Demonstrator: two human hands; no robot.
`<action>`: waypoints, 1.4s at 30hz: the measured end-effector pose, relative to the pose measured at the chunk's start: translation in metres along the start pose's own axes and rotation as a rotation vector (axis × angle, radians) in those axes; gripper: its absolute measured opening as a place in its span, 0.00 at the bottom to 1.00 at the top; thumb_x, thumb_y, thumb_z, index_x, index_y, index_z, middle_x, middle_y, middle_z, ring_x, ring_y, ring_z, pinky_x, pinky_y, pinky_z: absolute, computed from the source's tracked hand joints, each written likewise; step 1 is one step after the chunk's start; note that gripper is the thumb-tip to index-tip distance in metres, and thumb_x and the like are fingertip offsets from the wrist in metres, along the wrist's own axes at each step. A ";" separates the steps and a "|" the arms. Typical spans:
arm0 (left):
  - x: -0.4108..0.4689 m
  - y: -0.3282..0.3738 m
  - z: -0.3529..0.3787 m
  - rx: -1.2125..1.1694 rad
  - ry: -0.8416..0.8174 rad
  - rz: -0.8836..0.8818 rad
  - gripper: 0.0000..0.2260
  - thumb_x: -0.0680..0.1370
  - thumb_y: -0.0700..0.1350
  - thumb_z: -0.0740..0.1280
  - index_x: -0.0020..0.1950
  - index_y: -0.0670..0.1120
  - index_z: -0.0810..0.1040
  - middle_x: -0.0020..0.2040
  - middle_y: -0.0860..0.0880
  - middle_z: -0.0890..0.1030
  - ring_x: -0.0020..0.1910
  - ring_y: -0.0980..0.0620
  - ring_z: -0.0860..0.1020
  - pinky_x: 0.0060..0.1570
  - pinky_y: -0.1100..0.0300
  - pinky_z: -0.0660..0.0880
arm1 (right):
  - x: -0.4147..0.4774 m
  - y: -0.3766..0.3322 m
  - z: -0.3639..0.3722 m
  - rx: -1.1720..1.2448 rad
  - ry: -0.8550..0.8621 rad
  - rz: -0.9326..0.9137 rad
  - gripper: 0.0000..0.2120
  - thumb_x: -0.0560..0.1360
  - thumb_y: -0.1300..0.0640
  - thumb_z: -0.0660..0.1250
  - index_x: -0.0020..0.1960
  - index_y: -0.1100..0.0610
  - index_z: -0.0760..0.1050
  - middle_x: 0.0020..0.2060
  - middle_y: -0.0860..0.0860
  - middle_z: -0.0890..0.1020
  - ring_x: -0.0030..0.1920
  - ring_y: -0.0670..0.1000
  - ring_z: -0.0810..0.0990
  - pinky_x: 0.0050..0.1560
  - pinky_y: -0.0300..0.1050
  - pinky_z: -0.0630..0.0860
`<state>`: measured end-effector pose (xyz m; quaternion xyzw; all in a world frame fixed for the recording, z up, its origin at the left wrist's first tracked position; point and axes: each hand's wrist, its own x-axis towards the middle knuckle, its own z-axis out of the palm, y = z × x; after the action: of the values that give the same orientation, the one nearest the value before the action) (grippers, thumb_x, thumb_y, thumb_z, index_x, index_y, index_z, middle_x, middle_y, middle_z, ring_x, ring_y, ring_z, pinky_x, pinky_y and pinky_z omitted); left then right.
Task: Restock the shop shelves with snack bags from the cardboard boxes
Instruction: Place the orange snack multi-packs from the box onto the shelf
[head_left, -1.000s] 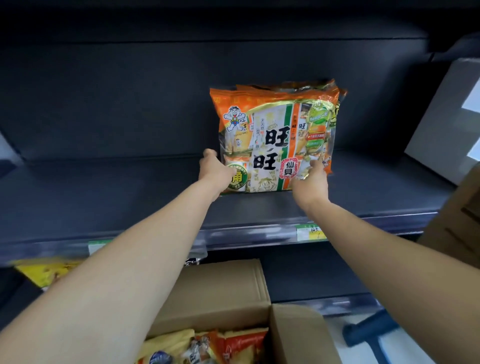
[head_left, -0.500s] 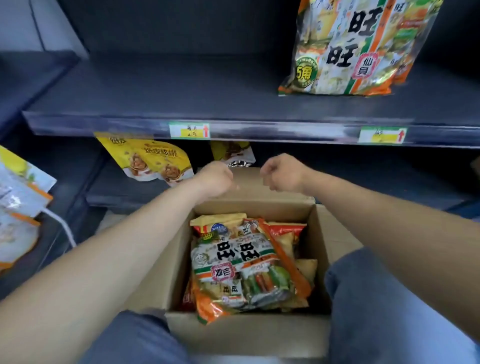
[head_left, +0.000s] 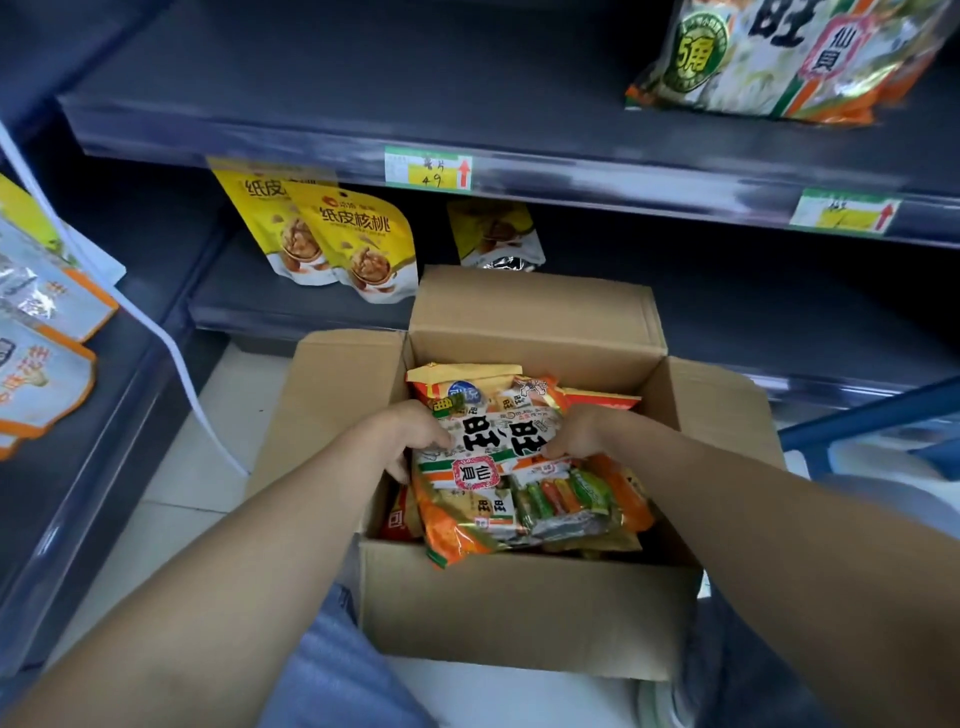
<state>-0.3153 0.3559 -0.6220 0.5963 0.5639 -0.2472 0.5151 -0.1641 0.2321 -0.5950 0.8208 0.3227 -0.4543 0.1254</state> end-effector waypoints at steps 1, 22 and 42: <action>0.003 0.000 0.001 -0.040 -0.012 -0.007 0.21 0.75 0.41 0.70 0.66 0.40 0.71 0.66 0.40 0.73 0.64 0.39 0.73 0.58 0.38 0.73 | 0.003 0.001 0.003 0.008 0.021 0.015 0.29 0.79 0.49 0.62 0.73 0.65 0.61 0.71 0.59 0.68 0.70 0.58 0.67 0.65 0.47 0.67; -0.014 0.018 -0.024 0.071 -0.185 -0.003 0.15 0.75 0.35 0.69 0.60 0.38 0.73 0.44 0.43 0.80 0.42 0.47 0.80 0.48 0.54 0.78 | -0.029 0.010 -0.050 0.393 -0.161 -0.047 0.23 0.75 0.59 0.68 0.68 0.60 0.69 0.54 0.55 0.79 0.57 0.57 0.75 0.57 0.51 0.69; -0.139 0.047 -0.119 -0.170 0.142 0.311 0.39 0.69 0.43 0.76 0.74 0.57 0.60 0.71 0.42 0.69 0.71 0.42 0.65 0.67 0.37 0.63 | -0.131 -0.079 -0.191 0.321 0.100 -0.565 0.13 0.74 0.68 0.67 0.56 0.55 0.80 0.46 0.55 0.86 0.50 0.58 0.84 0.54 0.59 0.79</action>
<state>-0.3396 0.4118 -0.4436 0.6467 0.5185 -0.0736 0.5546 -0.1378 0.3332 -0.3732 0.7294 0.4679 -0.4752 -0.1525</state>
